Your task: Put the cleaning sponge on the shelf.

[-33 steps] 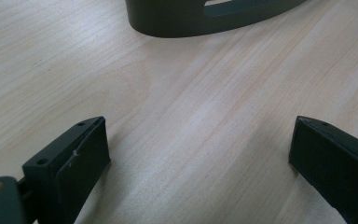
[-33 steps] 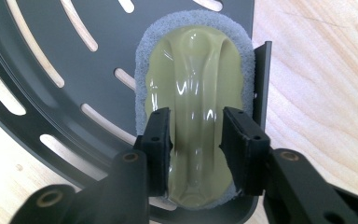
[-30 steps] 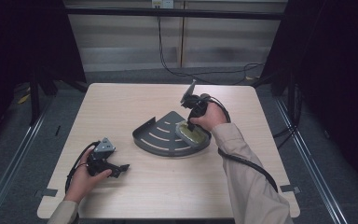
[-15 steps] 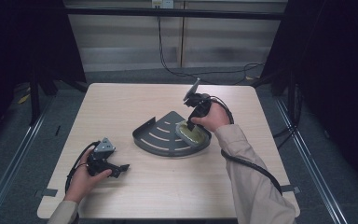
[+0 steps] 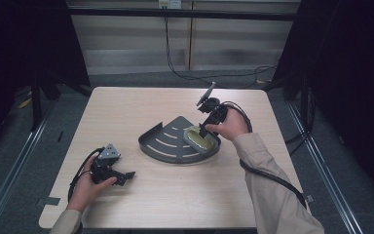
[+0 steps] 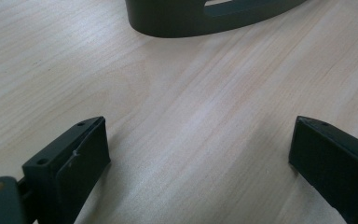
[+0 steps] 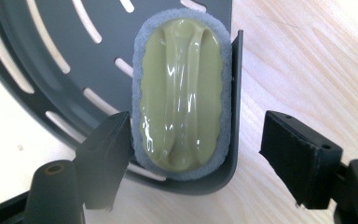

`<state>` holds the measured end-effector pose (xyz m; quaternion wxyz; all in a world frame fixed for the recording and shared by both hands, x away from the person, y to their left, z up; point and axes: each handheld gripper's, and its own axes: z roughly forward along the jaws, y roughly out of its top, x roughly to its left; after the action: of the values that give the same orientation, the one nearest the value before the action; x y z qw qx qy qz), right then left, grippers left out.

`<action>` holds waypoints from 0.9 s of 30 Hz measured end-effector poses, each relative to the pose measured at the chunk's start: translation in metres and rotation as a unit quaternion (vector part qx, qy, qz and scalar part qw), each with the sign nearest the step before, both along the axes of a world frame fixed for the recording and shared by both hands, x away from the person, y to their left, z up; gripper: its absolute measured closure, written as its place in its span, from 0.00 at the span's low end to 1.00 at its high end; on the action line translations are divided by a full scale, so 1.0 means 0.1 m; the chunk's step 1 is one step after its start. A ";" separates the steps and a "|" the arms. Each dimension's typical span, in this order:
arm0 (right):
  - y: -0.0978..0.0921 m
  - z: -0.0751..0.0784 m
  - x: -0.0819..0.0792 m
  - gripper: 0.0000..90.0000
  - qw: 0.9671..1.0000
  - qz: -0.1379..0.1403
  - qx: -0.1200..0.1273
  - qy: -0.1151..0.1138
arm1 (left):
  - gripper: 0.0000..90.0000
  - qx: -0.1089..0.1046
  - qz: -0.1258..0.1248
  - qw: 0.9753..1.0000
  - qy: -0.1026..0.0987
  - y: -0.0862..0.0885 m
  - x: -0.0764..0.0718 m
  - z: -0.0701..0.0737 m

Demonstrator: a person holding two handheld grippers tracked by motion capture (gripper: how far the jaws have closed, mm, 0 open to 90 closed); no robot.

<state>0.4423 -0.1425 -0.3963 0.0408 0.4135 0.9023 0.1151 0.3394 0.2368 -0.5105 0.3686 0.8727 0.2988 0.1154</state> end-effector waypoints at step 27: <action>-0.32 0.07 -0.29 0.19 0.999 0.024 0.020 0.005 | 0.05 0.000 0.000 1.000 0.001 0.00 0.00 0.00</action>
<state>0.4131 -0.1742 -0.3895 0.0251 0.3933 0.9095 0.1324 0.3393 0.2367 -0.5105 0.3684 0.8727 0.2993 0.1145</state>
